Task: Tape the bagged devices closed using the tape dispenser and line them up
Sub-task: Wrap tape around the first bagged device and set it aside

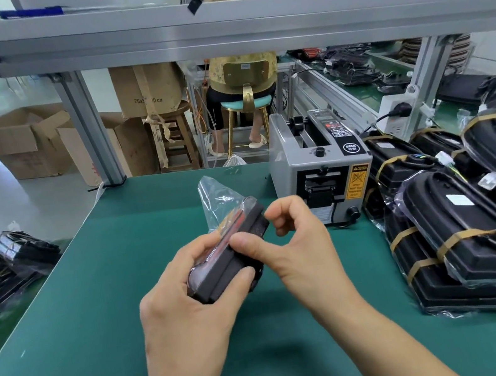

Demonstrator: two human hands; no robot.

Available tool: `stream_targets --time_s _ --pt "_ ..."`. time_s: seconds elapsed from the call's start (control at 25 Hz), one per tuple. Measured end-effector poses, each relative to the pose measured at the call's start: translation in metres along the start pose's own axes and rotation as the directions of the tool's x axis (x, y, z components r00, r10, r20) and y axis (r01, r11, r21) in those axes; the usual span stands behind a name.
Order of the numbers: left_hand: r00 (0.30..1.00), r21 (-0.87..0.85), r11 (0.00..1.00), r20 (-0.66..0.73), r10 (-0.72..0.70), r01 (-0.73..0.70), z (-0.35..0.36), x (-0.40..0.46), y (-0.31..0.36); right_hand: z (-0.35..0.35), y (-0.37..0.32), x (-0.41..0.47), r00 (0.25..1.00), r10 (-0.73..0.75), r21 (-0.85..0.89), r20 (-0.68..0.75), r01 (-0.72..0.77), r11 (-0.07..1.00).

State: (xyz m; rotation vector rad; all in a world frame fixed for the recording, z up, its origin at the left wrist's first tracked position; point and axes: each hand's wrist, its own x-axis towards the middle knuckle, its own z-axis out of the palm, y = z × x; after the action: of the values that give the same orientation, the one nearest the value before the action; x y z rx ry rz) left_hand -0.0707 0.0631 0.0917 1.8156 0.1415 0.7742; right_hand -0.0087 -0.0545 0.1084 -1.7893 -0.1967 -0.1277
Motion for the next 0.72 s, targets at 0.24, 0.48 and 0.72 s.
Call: stream_targets --time_s 0.24,0.48,0.72 --pt "0.999 -0.005 1.000 0.042 0.003 -0.002 -0.0047 0.0042 -0.0010 0.0019 -0.0012 0.0089 1.000 0.012 0.065 0.016 -0.013 0.998" --pt "0.999 0.001 1.000 0.052 -0.001 0.000 -0.0003 0.0053 -0.0002 0.0016 0.0042 0.0098 0.998 -0.056 0.099 0.033 0.052 0.994" --pt "0.999 0.019 1.000 0.034 0.012 -0.013 -0.0058 0.0073 0.0016 -0.0009 0.0041 0.0094 0.979 -0.157 0.114 0.127 0.142 0.983"
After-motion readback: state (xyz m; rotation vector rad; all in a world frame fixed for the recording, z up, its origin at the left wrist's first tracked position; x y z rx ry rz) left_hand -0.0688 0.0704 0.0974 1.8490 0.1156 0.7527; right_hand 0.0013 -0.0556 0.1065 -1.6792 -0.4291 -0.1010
